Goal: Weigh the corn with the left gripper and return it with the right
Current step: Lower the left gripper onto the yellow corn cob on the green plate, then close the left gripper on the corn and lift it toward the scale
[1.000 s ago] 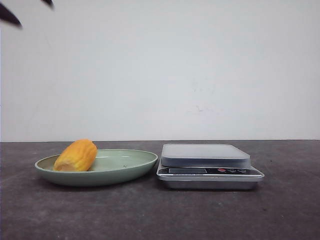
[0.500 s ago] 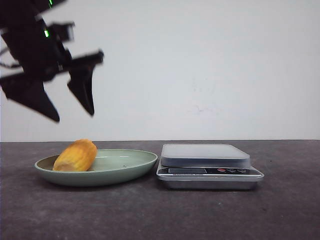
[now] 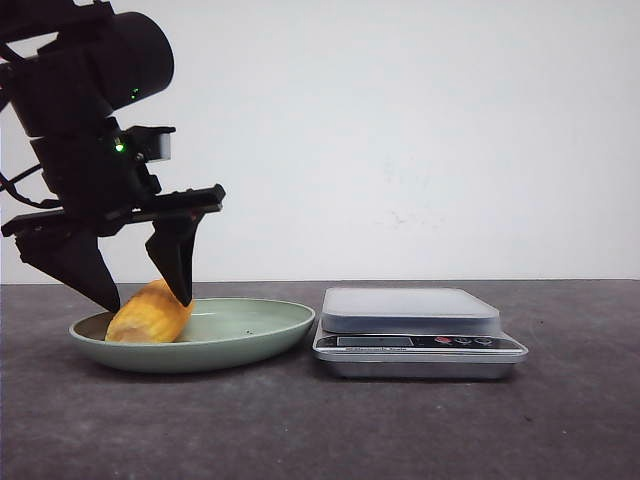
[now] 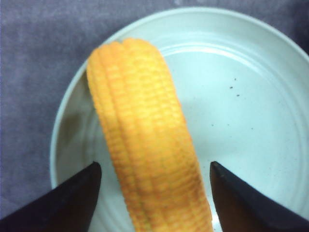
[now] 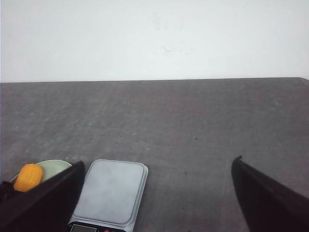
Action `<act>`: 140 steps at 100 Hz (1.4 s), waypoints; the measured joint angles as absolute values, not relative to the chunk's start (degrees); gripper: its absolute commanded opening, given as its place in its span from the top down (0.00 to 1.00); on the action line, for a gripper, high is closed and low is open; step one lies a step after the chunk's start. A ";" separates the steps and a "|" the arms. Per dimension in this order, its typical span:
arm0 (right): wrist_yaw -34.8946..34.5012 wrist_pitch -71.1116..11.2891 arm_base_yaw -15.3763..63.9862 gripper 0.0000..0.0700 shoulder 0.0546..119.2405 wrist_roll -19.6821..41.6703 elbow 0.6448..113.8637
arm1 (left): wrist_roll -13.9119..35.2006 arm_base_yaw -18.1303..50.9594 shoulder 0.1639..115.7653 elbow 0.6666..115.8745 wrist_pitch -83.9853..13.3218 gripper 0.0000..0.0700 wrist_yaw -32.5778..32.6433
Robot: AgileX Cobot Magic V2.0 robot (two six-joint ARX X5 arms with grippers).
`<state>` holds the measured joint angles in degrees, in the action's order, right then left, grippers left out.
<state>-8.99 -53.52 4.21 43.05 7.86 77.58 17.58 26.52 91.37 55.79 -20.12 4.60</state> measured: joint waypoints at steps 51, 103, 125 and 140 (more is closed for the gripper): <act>-8.99 -53.54 4.21 0.12 43.00 7.88 77.58 | 18.33 28.40 94.11 55.79 -19.20 0.98 4.64; -8.97 -53.54 4.21 0.12 43.00 7.86 77.58 | 17.80 35.27 82.30 60.62 -19.62 0.98 2.57; -8.99 -53.54 4.21 0.12 43.00 7.88 77.58 | 19.11 43.64 85.08 73.60 -18.33 0.98 2.63; -8.97 -53.54 4.21 0.12 42.98 7.88 77.58 | 22.06 45.67 92.44 80.05 -18.24 0.98 3.09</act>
